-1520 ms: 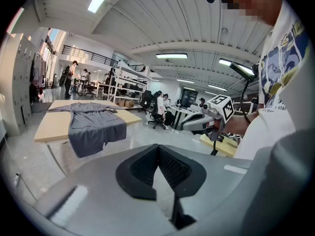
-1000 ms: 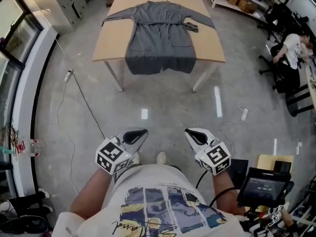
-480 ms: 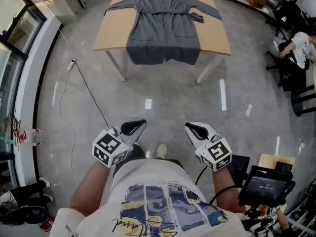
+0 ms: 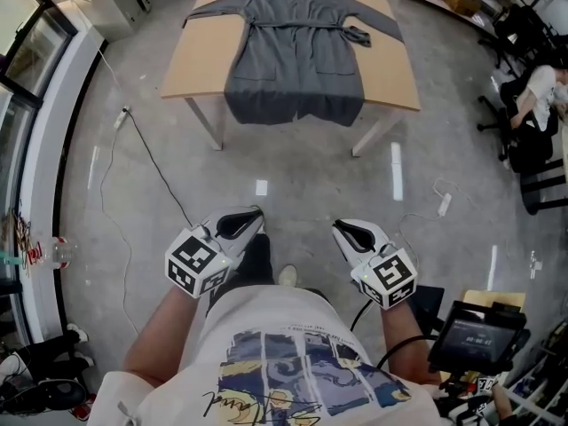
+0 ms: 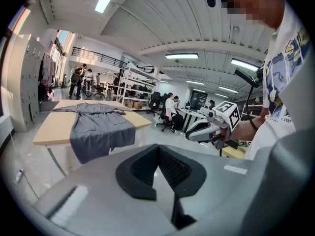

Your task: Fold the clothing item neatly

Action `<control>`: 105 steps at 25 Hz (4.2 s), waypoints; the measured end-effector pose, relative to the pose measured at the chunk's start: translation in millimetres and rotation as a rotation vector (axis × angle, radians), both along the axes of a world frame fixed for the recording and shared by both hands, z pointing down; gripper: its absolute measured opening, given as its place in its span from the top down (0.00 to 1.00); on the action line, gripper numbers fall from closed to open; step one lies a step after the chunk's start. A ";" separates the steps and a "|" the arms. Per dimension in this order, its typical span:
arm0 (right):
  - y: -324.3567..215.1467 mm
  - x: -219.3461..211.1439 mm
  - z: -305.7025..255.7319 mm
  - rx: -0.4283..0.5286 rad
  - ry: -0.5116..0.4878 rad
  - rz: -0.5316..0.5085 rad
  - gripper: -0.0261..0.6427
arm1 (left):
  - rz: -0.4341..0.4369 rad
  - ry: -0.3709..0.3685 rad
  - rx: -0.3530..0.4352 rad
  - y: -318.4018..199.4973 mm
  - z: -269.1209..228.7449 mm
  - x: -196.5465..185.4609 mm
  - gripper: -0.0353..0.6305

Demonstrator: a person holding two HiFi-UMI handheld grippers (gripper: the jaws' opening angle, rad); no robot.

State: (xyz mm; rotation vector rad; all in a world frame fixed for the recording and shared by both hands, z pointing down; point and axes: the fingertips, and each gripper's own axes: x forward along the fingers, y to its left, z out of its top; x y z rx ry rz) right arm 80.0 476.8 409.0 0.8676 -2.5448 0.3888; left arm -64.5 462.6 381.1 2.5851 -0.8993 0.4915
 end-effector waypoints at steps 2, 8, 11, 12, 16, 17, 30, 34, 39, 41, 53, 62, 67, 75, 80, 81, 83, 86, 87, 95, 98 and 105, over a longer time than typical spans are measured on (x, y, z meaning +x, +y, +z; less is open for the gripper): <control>-20.4 -3.8 2.0 -0.001 0.007 0.013 0.94 | 0.008 0.014 0.003 -23.4 4.4 -4.0 0.94; -91.4 -23.2 -4.5 0.003 0.029 0.043 0.94 | 0.053 0.038 0.008 -95.9 3.7 -17.8 0.94; -123.1 -40.5 -13.3 0.007 0.018 0.058 0.94 | 0.076 0.040 0.015 -125.1 -2.8 -31.4 0.94; -133.0 -46.2 -15.2 0.004 0.013 0.063 0.94 | 0.078 0.043 0.018 -134.6 -4.9 -36.9 0.94; -170.6 -69.6 -16.9 -0.003 0.013 0.066 0.94 | 0.072 0.053 0.013 -172.3 -7.2 -59.7 0.94; -178.4 -75.3 -17.0 -0.002 0.016 0.064 0.94 | 0.072 0.057 0.010 -179.2 -6.2 -65.1 0.94; -251.7 -73.0 -11.2 -0.024 0.018 0.068 0.94 | 0.071 0.050 -0.037 -243.6 14.2 -70.8 0.94; -285.0 -63.7 -10.4 -0.022 0.001 0.028 0.94 | 0.031 0.037 -0.040 -271.8 12.2 -59.3 0.94; -332.5 -43.1 -17.5 -0.001 -0.016 -0.022 0.94 | -0.014 0.019 -0.031 -311.6 5.1 -35.2 0.94; -346.7 -36.9 -16.7 0.002 -0.021 -0.055 0.94 | -0.039 0.006 -0.021 -325.3 2.3 -27.9 0.94; -404.6 -32.0 4.6 -0.031 -0.043 -0.138 0.94 | -0.191 -0.021 -0.001 -396.8 3.2 -38.0 0.94; -448.6 -57.0 16.3 -0.049 -0.005 -0.115 0.94 | -0.264 -0.043 0.021 -465.0 13.9 -102.9 0.94; -478.1 -85.5 16.8 -0.077 0.009 -0.093 0.94 | -0.288 -0.066 0.021 -510.8 15.5 -151.4 0.90; -533.6 -142.7 25.5 -0.096 0.046 -0.099 0.94 | -0.397 -0.105 0.004 -599.6 40.5 -259.7 0.87; -553.5 -166.0 31.1 -0.122 0.063 -0.074 0.94 | -0.443 -0.150 -0.014 -646.1 58.3 -320.8 0.85; -556.2 -170.1 32.4 -0.129 0.065 -0.069 0.94 | -0.449 -0.161 -0.016 -655.3 62.2 -332.0 0.85; -561.7 -176.7 35.4 -0.143 0.072 -0.059 0.94 | -0.459 -0.182 -0.023 -674.3 71.1 -352.4 0.85; -568.2 -183.0 38.7 -0.163 0.085 -0.036 0.94 | -0.465 -0.202 -0.042 -700.5 86.0 -377.1 0.85; -570.0 -184.6 39.6 -0.170 0.089 -0.028 0.94 | -0.465 -0.209 -0.048 -708.4 91.0 -384.3 0.84; -575.2 -186.8 55.7 -0.230 0.129 0.022 0.94 | -0.488 -0.278 -0.094 -770.9 143.0 -434.7 0.82; -574.6 -186.7 60.7 -0.245 0.146 0.038 0.94 | -0.482 -0.320 -0.119 -786.7 168.4 -450.7 0.81; -569.5 -185.6 70.4 -0.278 0.180 0.065 0.94 | -0.477 -0.372 -0.183 -809.4 217.0 -476.4 0.78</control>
